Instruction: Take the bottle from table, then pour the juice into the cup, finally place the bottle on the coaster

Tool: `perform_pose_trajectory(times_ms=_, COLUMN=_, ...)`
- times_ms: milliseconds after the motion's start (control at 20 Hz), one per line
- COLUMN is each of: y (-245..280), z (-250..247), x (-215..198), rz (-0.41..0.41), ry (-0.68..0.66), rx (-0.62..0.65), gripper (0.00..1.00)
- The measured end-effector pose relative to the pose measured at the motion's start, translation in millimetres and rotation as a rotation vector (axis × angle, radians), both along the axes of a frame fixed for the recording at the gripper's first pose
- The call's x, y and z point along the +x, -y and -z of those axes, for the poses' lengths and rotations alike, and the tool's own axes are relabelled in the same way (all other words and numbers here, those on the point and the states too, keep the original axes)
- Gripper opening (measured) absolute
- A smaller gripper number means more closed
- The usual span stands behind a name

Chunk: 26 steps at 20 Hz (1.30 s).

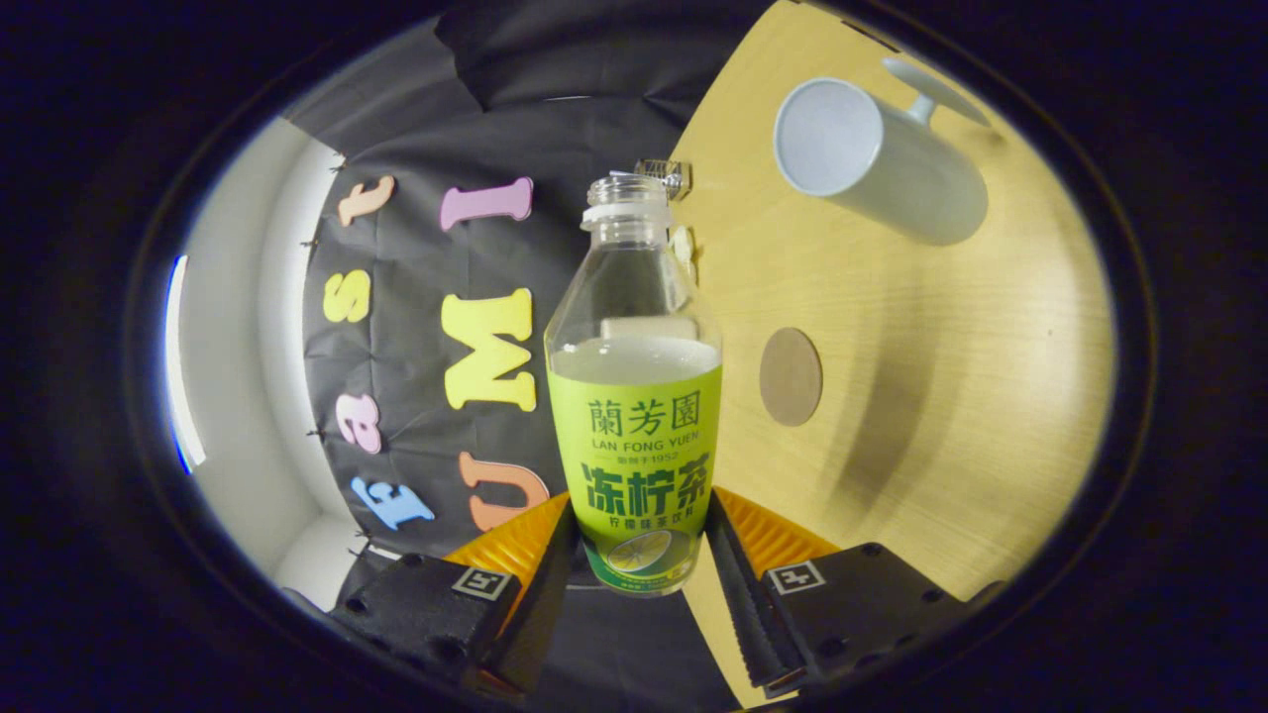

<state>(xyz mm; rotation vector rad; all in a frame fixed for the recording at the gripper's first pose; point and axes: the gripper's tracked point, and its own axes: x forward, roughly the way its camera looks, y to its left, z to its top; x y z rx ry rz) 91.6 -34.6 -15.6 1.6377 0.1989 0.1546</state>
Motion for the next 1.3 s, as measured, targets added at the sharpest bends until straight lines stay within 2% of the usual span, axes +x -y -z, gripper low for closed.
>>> perform_pose_trajectory(times_ms=700, y=11.3, z=-10.7, x=1.1, rz=0.025, ry=0.02, rx=0.303, gripper=0.79)
perform_pose_trajectory(times_ms=1300, y=14.8, z=-21.2, x=0.1, rz=0.041, ry=0.071, rx=0.369, gripper=0.78)
